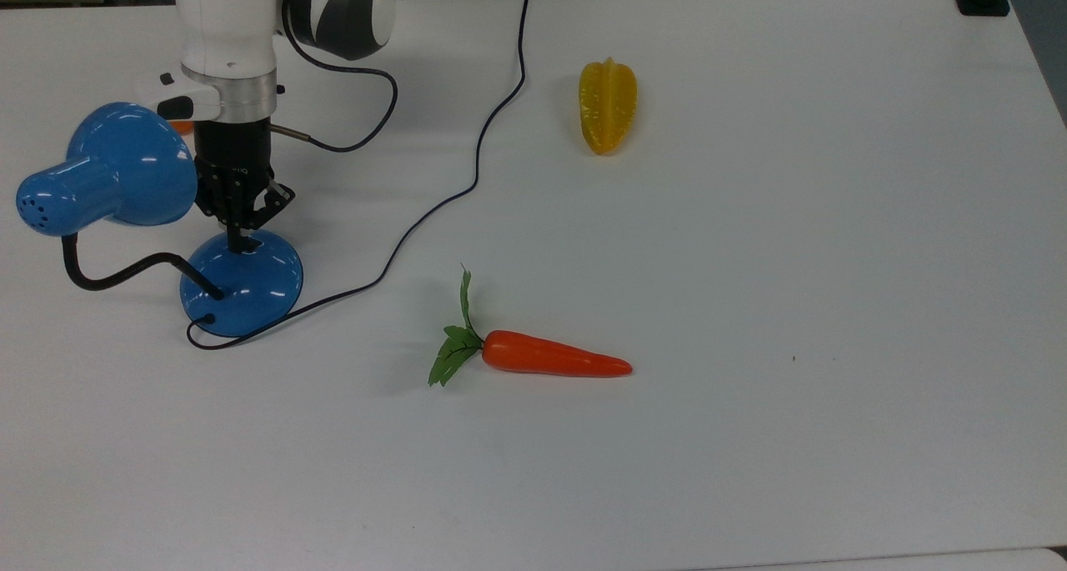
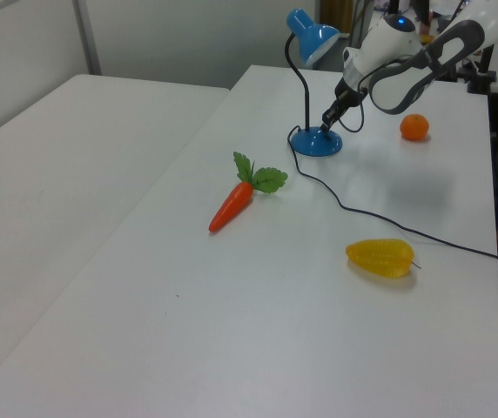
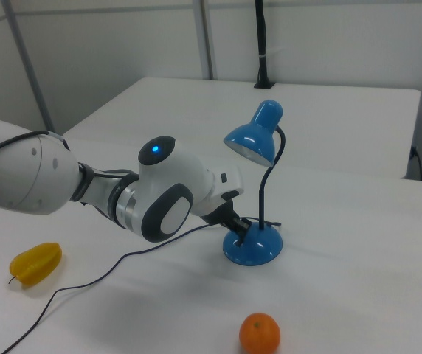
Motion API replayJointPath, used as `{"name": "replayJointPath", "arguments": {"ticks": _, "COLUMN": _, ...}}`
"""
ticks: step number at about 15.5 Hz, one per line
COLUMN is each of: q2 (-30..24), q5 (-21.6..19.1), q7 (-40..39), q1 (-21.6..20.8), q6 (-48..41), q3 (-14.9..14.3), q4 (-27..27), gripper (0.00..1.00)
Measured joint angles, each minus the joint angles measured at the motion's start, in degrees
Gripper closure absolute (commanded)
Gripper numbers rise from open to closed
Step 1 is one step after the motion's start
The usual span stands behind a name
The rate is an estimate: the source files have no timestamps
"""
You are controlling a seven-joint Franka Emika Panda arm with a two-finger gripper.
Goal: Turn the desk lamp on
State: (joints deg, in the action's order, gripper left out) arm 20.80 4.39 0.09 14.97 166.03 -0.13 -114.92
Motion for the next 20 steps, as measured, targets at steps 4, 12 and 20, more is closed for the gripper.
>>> {"name": "replayJointPath", "arguments": {"ticks": 4, "q2": -0.7, "q5": 0.0, "q7": 0.0, "q1": -0.1, "q6": -2.4, "q3": 0.0, "q4": 0.0, "gripper": 1.00}}
{"name": "replayJointPath", "arguments": {"ticks": 12, "q2": -0.4, "q5": 0.0, "q7": 0.0, "q1": -0.1, "q6": -2.6, "q3": 0.0, "q4": -0.1, "gripper": 1.00}}
{"name": "replayJointPath", "arguments": {"ticks": 20, "q2": 0.0, "q5": 0.0, "q7": 0.0, "q1": -0.1, "q6": -2.4, "q3": 0.0, "q4": -0.1, "gripper": 1.00}}
